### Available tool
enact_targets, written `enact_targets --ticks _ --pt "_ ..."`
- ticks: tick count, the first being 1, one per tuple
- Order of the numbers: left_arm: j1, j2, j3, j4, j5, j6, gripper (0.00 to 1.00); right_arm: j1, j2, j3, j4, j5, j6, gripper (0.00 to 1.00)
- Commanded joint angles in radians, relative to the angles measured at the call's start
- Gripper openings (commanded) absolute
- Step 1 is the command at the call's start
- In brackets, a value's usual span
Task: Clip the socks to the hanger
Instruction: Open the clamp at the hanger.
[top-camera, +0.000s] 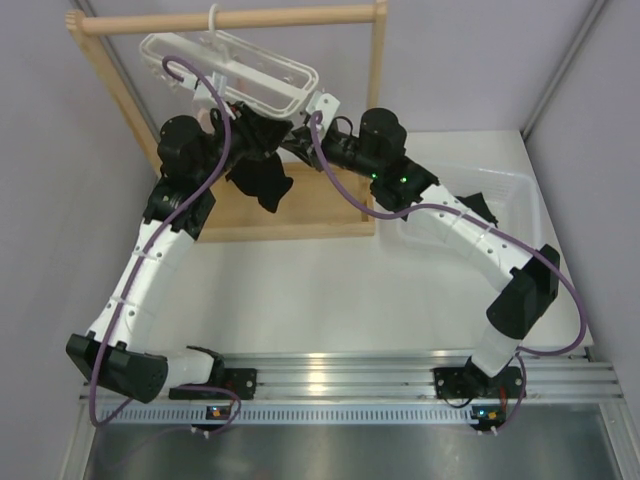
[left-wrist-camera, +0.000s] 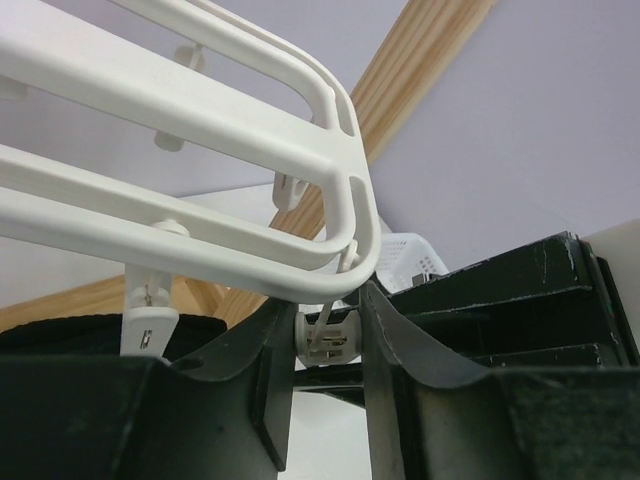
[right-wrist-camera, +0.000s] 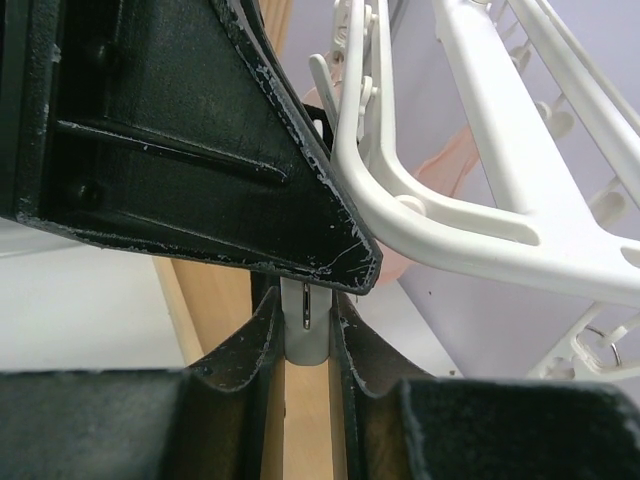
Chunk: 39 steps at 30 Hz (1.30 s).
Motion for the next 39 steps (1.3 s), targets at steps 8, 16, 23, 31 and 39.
enact_targets --ticks 8,16,23,31,39 --pt "0.010 -0.021 -0.008 0.030 0.005 -0.023 0.00 0.011 -0.032 0.047 0.027 0.020 0.001 0.29" --pt "0.014 -0.013 -0.008 0.039 0.030 -0.028 0.00 0.000 -0.052 0.009 0.048 0.014 -0.002 0.41" --pt "0.014 -0.016 -0.006 0.032 0.056 -0.029 0.00 -0.001 -0.014 0.056 0.044 -0.021 0.001 0.17" --pt "0.014 -0.042 -0.029 0.013 0.059 -0.028 0.35 -0.003 -0.011 0.066 0.045 -0.006 0.018 0.00" --pt "0.014 -0.062 -0.046 0.010 0.037 -0.022 0.40 -0.003 -0.008 0.073 0.047 -0.003 0.038 0.00"
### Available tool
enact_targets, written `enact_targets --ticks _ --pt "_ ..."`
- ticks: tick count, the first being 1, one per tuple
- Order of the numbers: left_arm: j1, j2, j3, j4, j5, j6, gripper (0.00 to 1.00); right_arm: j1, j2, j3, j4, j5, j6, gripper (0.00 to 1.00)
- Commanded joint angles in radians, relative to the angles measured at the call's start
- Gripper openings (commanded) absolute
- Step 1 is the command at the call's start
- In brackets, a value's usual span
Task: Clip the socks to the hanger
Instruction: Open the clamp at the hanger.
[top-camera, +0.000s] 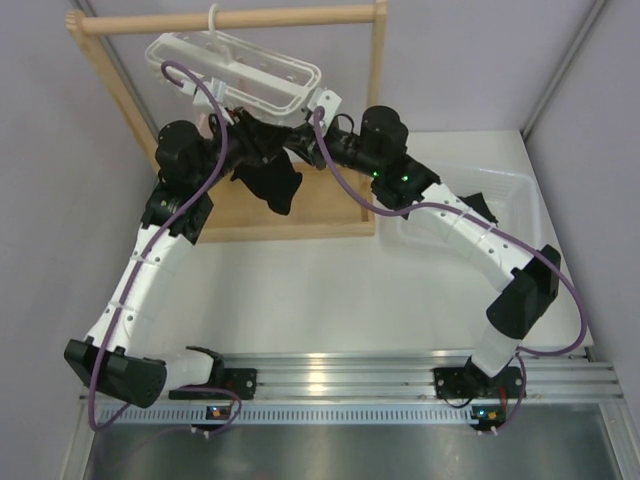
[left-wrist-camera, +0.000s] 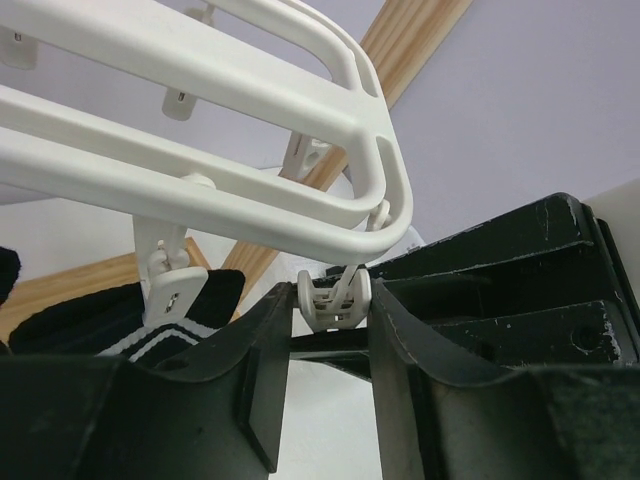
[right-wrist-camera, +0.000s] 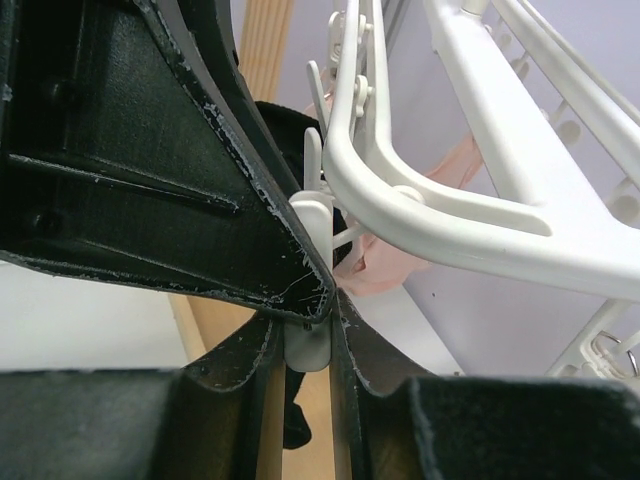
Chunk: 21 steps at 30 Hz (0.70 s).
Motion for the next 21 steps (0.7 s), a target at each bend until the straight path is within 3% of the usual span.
enact_targets --ticks 1,4,12,15,16,19,21 --pt "0.003 -0.037 -0.008 0.013 -0.014 0.002 0.39 0.000 -0.008 0.058 0.059 0.000 0.017 0.00" --pt "0.011 -0.040 -0.008 0.031 -0.028 -0.008 0.34 0.000 -0.014 0.049 0.055 -0.007 0.011 0.00" --pt "0.028 -0.037 -0.007 0.114 -0.048 -0.064 0.37 0.000 -0.029 0.014 0.056 -0.029 0.003 0.00" --pt "0.035 -0.031 -0.010 0.125 -0.046 -0.082 0.25 0.000 -0.035 0.011 0.058 -0.031 0.000 0.00" --pt "0.037 -0.030 -0.013 0.125 -0.042 -0.088 0.16 0.000 -0.035 0.009 0.059 -0.031 0.003 0.00" --pt "0.040 -0.025 -0.021 0.135 -0.032 -0.096 0.02 0.000 -0.038 0.006 0.061 -0.032 0.001 0.00" --pt "0.040 -0.023 -0.025 0.139 -0.026 -0.096 0.00 0.000 -0.038 0.006 0.059 -0.032 0.003 0.00"
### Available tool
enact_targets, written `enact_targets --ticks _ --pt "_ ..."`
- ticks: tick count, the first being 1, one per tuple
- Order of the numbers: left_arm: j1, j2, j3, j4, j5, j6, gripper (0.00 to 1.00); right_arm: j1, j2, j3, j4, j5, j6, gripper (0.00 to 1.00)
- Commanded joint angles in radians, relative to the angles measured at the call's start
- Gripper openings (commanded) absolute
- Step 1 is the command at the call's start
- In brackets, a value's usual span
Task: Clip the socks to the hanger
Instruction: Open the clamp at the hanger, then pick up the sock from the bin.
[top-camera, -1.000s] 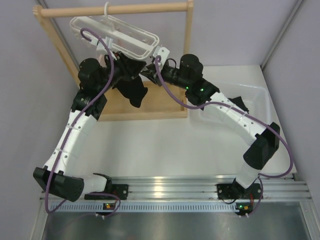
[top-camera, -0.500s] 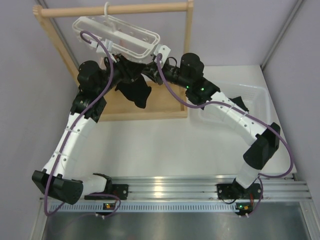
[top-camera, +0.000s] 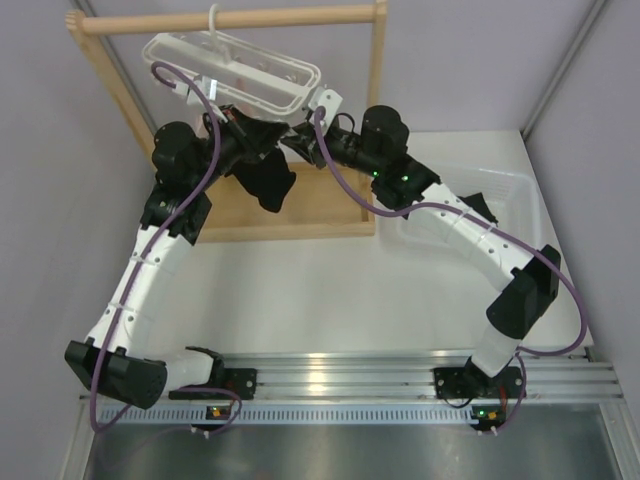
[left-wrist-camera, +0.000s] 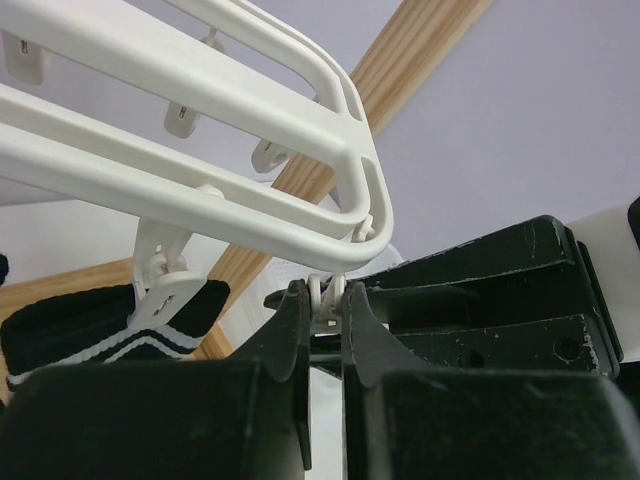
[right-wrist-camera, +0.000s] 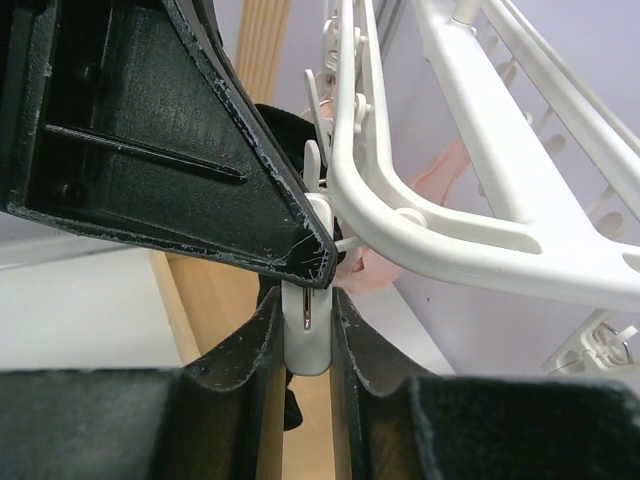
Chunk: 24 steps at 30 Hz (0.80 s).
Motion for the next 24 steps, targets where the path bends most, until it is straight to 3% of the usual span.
enact_targets --ticks 1,4,6,9,10,15,21,24 --pt "0.021 -0.015 -0.013 0.093 -0.019 -0.014 0.00 0.000 -0.041 0.006 0.036 -0.027 0.006 0.08" --pt "0.021 -0.012 -0.011 0.092 -0.009 -0.008 0.00 -0.001 -0.047 0.003 0.016 -0.013 0.004 0.46" --pt "0.021 -0.010 -0.013 0.090 -0.008 -0.008 0.00 -0.012 -0.064 -0.017 -0.001 -0.007 0.000 0.62" --pt "0.023 -0.009 -0.016 0.092 -0.004 -0.005 0.00 -0.039 -0.103 -0.057 -0.027 -0.004 0.001 0.73" --pt "0.023 -0.007 -0.016 0.092 -0.002 -0.004 0.00 -0.049 -0.114 -0.066 -0.041 -0.009 0.003 0.82" --pt "0.022 -0.004 -0.016 0.092 0.013 -0.005 0.00 -0.160 -0.200 -0.147 -0.139 -0.108 0.010 1.00" --pt "0.023 0.005 -0.008 0.093 0.056 -0.005 0.00 -0.355 -0.281 -0.230 -0.321 -0.359 -0.028 1.00" --pt "0.023 0.010 0.000 0.092 0.065 0.001 0.00 -0.456 -0.298 -0.241 -0.450 -0.381 -0.135 1.00"
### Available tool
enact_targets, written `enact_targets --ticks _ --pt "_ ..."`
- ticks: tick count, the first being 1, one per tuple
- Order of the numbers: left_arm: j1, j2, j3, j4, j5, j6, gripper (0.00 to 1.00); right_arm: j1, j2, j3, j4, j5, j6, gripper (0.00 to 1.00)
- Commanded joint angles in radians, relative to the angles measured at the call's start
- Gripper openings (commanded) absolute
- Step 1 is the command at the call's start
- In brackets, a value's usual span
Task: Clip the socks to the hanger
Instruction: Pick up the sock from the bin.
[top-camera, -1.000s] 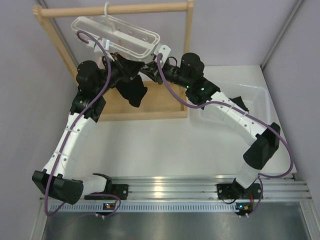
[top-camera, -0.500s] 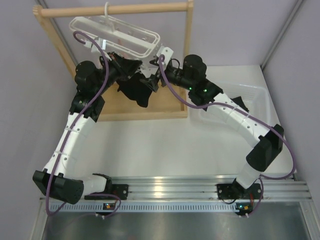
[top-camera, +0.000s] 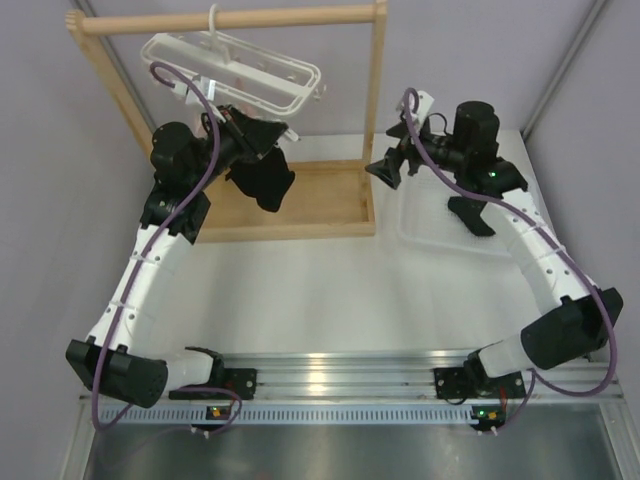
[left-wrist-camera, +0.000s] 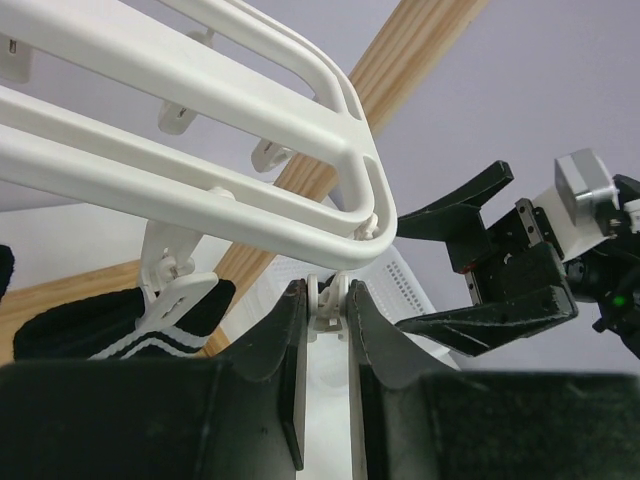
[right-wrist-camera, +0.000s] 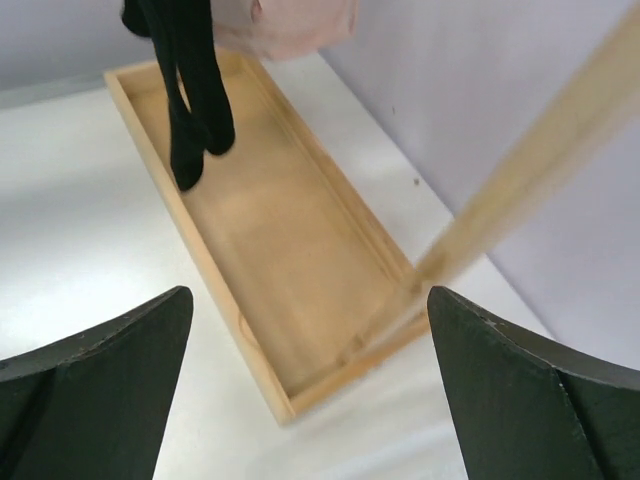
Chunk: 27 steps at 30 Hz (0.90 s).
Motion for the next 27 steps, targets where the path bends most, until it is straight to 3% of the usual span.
enact_targets --ticks 1,8,12,16,19,27 --pt "0.003 0.007 0.019 0.056 0.037 0.012 0.00 -0.105 -0.045 -0.010 -0.258 -0.122 -0.132 1.00" --pt "0.003 0.011 0.025 0.050 0.036 0.016 0.00 -0.451 0.022 -0.071 -0.550 -0.054 -0.429 1.00" --pt "0.003 0.010 0.023 0.050 0.036 0.018 0.00 -0.584 0.149 -0.073 -0.563 0.090 -0.526 0.99" --pt "0.003 0.008 0.017 0.050 0.031 0.023 0.00 -0.610 0.261 -0.056 -0.511 0.216 -0.566 0.93" --pt "0.003 0.010 0.008 0.053 0.028 0.027 0.00 -0.604 0.362 -0.039 -0.440 0.322 -0.533 0.81" --pt "0.003 0.002 0.010 0.033 0.025 0.064 0.00 -0.546 0.501 0.007 -0.443 0.401 -0.505 0.63"
